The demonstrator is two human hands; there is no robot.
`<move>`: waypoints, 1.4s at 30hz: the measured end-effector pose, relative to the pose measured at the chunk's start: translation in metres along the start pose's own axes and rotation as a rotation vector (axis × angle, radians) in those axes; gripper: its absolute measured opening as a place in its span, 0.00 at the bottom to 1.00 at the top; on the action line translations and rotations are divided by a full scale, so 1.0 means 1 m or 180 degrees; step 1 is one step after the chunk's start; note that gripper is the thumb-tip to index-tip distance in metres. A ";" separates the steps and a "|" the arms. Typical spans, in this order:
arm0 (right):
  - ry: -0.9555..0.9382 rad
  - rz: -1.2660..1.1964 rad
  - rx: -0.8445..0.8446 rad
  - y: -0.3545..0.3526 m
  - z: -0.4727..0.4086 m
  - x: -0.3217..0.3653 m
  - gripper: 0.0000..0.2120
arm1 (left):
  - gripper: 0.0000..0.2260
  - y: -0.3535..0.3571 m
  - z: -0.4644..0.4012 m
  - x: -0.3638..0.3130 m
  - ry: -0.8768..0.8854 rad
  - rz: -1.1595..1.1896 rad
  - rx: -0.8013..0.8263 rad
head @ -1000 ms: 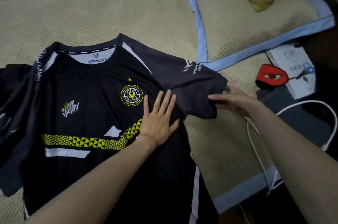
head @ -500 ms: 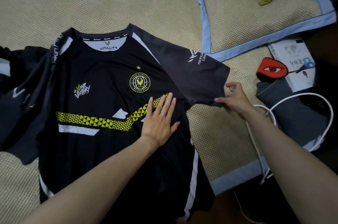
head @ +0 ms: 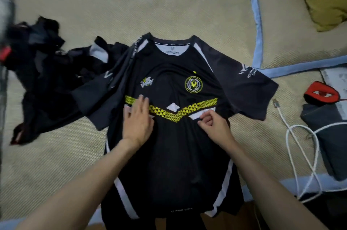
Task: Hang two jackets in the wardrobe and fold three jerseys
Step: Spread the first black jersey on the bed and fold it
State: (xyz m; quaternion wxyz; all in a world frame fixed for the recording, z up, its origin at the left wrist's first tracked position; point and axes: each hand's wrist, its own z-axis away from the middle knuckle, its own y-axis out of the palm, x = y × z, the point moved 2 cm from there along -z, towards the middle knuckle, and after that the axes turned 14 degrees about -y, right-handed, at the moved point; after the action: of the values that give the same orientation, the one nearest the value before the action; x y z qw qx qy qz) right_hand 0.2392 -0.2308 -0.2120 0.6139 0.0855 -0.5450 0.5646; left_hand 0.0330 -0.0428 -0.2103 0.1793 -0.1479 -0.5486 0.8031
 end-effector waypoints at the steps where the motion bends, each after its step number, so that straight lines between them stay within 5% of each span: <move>1: 0.0165 -0.0219 0.0141 0.014 -0.007 0.007 0.06 | 0.28 -0.013 -0.009 0.023 -0.0348 0.0182 -0.0080; 5: 0.0918 -0.0614 0.0737 0.043 -0.023 0.013 0.03 | 0.19 -0.040 -0.017 0.106 -0.1659 0.1149 -0.0391; 9: 0.1025 -0.0981 0.0709 0.042 -0.028 0.032 0.09 | 0.36 -0.032 -0.026 0.164 -0.2590 0.2404 -0.0345; 12: 0.0772 -0.1038 0.0932 0.055 -0.032 0.063 0.09 | 0.37 -0.035 -0.047 0.170 -0.2211 0.2783 -0.0152; 16: 0.0340 -0.1386 0.1070 0.084 -0.043 0.116 0.14 | 0.12 -0.082 -0.067 0.132 -0.1499 0.2579 -0.0515; 19: -0.0059 -0.1749 0.1018 0.098 -0.046 0.152 0.29 | 0.07 -0.130 -0.057 0.071 -0.0857 0.3095 -0.0693; 22: -0.0633 -0.2215 0.1111 0.078 -0.041 0.166 0.36 | 0.10 -0.164 -0.034 -0.012 0.0334 0.3292 0.0180; 25: -0.0572 -0.3417 0.0908 0.042 -0.028 0.144 0.22 | 0.17 -0.172 -0.021 -0.077 0.1290 0.2658 0.1539; 27: 0.0156 -0.3969 0.0394 0.029 -0.024 0.108 0.18 | 0.15 -0.166 -0.036 -0.091 0.1145 0.2723 0.1836; 29: 0.0947 -0.3989 -0.0480 0.018 -0.029 0.059 0.18 | 0.13 -0.150 -0.063 -0.089 0.0726 0.2669 0.1721; 32: 0.1496 -0.3326 -0.1329 0.003 -0.028 0.004 0.15 | 0.15 -0.110 -0.109 -0.070 0.0566 0.1420 0.1038; 37: 0.1436 -0.3170 -0.0986 -0.009 -0.031 -0.031 0.15 | 0.30 -0.070 -0.157 -0.086 0.1159 -0.0165 0.0581; 42: 0.0860 -0.1974 -0.1412 -0.012 -0.059 -0.040 0.20 | 0.24 -0.081 -0.195 -0.141 0.2021 -0.1573 -0.0104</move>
State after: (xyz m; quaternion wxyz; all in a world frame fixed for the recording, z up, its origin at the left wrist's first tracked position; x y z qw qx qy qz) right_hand 0.2913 -0.2169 -0.2599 0.8248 0.0363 -0.5163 0.2276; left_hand 0.2535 0.0825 -0.1985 0.5253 -0.2551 -0.4976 0.6414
